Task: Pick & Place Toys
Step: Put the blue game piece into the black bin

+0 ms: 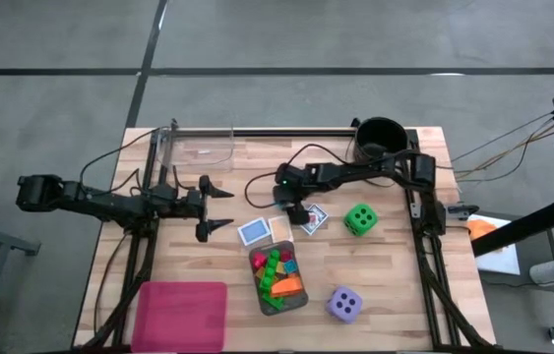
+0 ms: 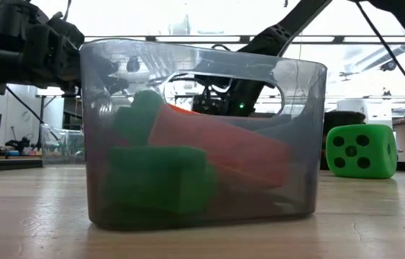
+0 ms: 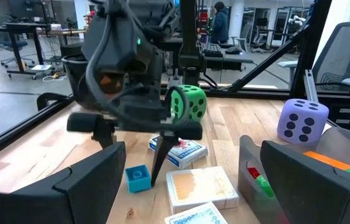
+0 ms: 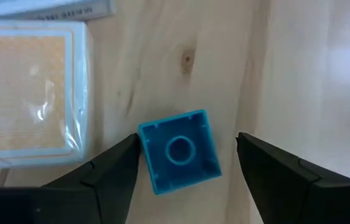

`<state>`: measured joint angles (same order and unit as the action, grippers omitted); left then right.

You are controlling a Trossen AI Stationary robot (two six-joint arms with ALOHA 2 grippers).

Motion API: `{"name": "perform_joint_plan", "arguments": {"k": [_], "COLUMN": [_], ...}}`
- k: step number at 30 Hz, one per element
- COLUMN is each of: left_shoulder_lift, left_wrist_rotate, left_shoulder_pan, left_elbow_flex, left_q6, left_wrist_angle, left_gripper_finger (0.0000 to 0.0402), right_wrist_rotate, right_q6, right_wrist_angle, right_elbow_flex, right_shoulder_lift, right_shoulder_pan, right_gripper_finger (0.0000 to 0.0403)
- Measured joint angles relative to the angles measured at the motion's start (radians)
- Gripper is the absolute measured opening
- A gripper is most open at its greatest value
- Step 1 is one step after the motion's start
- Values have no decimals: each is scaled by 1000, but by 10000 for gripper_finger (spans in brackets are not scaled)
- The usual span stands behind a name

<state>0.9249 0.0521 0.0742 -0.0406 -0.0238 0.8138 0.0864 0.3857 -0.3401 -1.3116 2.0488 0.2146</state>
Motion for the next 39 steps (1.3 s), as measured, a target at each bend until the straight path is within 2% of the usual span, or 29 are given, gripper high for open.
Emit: {"name": "perform_joint_plan", "arguments": {"k": [4,6,13,21,29,33,36,39], "left_shoulder_lift": [0,0,0,0,0,0,0,0], "left_wrist_rotate": [0,0,0,0,-1,-5,-8,-8], "left_shoulder_pan": [0,0,0,0,0,0,0,0], "left_elbow_flex": [0,0,0,0,0,0,0,0], "left_q6": [0,0,-3,-3,-3,-3,-3,-3], "left_wrist_angle": [-5,-6,-6,-6,-6,-6,-9,-10], "left_gripper_finger": [377,377,377,377,377,377,377,377], "right_wrist_rotate": [4,5,18,12,21,160,338,441], "right_q6": [6,6,-3,-12,-4,-15,-51,-115], "right_wrist_angle": [-66,-91,-106,-120,-124,-20,201,460], "right_elbow_flex": [-48,-66,-74,-69,-64,-23,67,186], "right_shoulder_lift": [32,45,53,23,-86,-154,-199,-220], "right_shoulder_pan": [0,0,-1,-1,-1,-1,-6,-28], "right_gripper_finger": [264,250,129,131,131,131,131,131]}}
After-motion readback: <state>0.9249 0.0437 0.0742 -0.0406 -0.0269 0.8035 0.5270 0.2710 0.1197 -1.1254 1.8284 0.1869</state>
